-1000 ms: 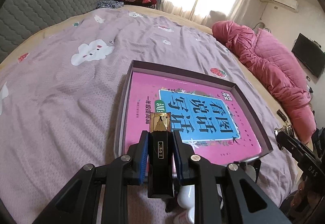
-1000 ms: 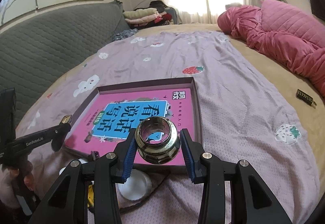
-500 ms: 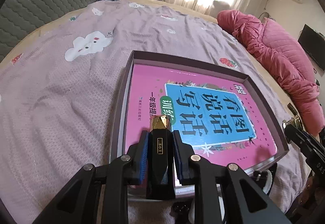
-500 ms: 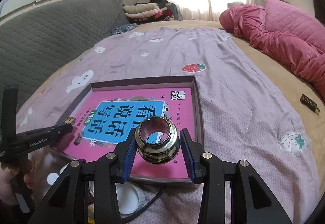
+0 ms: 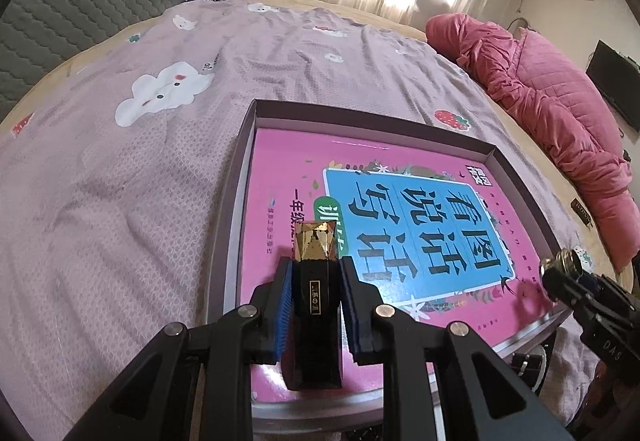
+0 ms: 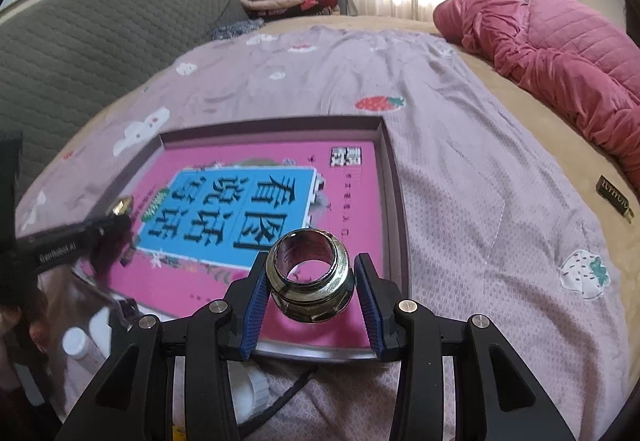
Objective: Organize rigid objects
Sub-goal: 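Carry the black case with the left tool into the tray while the right tool carries the ring there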
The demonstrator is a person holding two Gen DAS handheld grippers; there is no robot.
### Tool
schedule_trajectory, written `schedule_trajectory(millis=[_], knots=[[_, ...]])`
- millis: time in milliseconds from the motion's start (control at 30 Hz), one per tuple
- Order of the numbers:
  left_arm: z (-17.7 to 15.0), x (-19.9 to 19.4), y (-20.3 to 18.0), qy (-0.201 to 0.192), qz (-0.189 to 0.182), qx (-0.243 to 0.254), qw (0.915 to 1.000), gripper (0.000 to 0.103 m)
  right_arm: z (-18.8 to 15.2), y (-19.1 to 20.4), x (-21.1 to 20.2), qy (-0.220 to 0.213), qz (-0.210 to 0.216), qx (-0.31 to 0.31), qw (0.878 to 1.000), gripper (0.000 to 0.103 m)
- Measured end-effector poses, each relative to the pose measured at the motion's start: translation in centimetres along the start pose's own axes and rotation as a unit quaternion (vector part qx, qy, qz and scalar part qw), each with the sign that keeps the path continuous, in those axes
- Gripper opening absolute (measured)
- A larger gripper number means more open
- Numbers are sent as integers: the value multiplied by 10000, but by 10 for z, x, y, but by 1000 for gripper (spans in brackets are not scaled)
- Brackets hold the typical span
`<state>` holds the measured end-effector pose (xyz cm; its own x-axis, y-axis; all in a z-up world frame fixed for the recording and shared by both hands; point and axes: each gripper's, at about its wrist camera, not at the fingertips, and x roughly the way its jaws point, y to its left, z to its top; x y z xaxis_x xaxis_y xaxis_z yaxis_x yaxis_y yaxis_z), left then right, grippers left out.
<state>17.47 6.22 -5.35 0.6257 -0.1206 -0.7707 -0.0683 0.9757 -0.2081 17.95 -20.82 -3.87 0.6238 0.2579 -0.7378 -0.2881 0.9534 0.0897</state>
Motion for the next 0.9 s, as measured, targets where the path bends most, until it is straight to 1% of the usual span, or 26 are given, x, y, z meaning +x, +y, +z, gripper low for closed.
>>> schedule_trajectory(millis=[167, 333, 567, 900], knots=[[0, -1, 1, 1, 56, 36, 10000, 23, -4, -2, 7, 190, -173, -26, 9997, 43], [-2, -3, 1, 13, 50, 37, 10000, 23, -6, -2, 5, 177, -198, -79, 9996, 43], [-4, -5, 0, 30, 94, 63, 9999, 23, -7, -1, 4, 224, -191, -143, 9995, 43], [-9, -8, 1, 35, 163, 110, 9998, 23, -7, -5, 1, 220, -72, -38, 9997, 43]])
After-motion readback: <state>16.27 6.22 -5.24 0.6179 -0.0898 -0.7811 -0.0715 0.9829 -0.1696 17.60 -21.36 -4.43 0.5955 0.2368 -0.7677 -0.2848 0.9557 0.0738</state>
